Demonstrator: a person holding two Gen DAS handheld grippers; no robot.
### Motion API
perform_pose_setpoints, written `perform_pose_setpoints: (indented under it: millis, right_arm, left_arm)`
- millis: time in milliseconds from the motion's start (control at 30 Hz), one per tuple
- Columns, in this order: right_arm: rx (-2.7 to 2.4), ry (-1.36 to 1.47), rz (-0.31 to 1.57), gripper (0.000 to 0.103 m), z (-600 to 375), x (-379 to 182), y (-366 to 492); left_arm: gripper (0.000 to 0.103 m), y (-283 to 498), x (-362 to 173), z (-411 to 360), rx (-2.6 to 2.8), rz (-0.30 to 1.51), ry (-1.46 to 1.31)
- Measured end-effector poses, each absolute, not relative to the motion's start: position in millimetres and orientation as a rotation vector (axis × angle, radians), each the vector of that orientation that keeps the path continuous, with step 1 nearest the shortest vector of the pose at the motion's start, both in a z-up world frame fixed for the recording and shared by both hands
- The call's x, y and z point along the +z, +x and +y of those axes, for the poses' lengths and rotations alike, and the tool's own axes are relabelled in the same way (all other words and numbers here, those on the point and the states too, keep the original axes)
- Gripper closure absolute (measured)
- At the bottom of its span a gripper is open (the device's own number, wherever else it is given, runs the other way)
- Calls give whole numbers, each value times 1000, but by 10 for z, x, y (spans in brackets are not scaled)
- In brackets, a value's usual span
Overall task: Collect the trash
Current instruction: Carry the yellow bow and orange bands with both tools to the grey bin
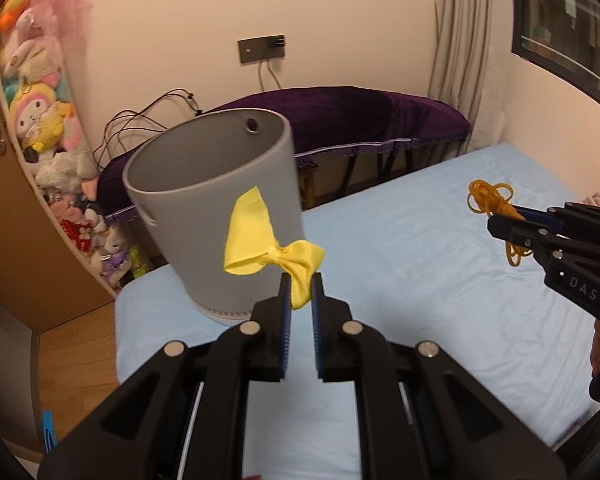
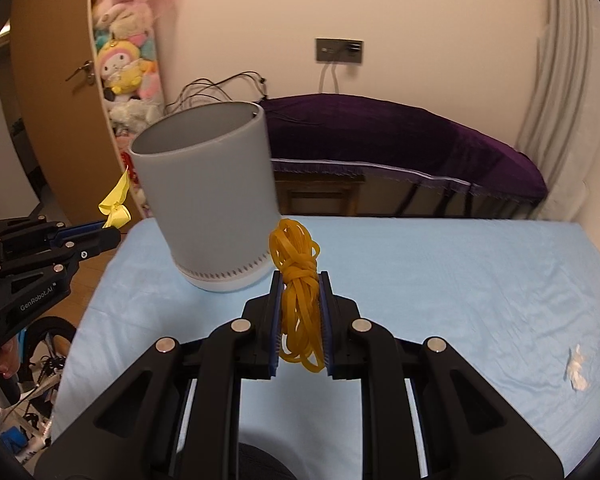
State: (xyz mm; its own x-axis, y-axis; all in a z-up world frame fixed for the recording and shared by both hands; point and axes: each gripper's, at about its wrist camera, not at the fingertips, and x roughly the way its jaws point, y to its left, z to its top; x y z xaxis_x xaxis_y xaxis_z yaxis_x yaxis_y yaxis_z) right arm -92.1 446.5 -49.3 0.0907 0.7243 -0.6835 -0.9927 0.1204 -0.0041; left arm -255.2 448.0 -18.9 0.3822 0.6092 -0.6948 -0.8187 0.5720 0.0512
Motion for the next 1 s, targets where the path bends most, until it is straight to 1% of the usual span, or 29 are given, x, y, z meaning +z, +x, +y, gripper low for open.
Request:
perform_pose_setpoints:
  millis: [167,333,600,733,1000]
  right_arm:
    - [1450,-563,596,88,4901,-208,-1169]
    - [1524,-592,577,88,5349,135,-1427]
    - [1595,-613,594,88,6045,592,-1729]
    - [1591,-593,620,88,6342,755,-1740]
    - [1567,-597,612,88,6682,979,-1704]
  left_arm:
    - [93,-2856,51,4722,989,713,-335]
    - [93,-3085,425,5015,1038,683,-345]
    - [93,-3121,920,5417,1077,674,-344]
    - [93,-3093,1062,5591,1078,675,-349]
    - [93,-3039,1218,5850,1089,686,-352]
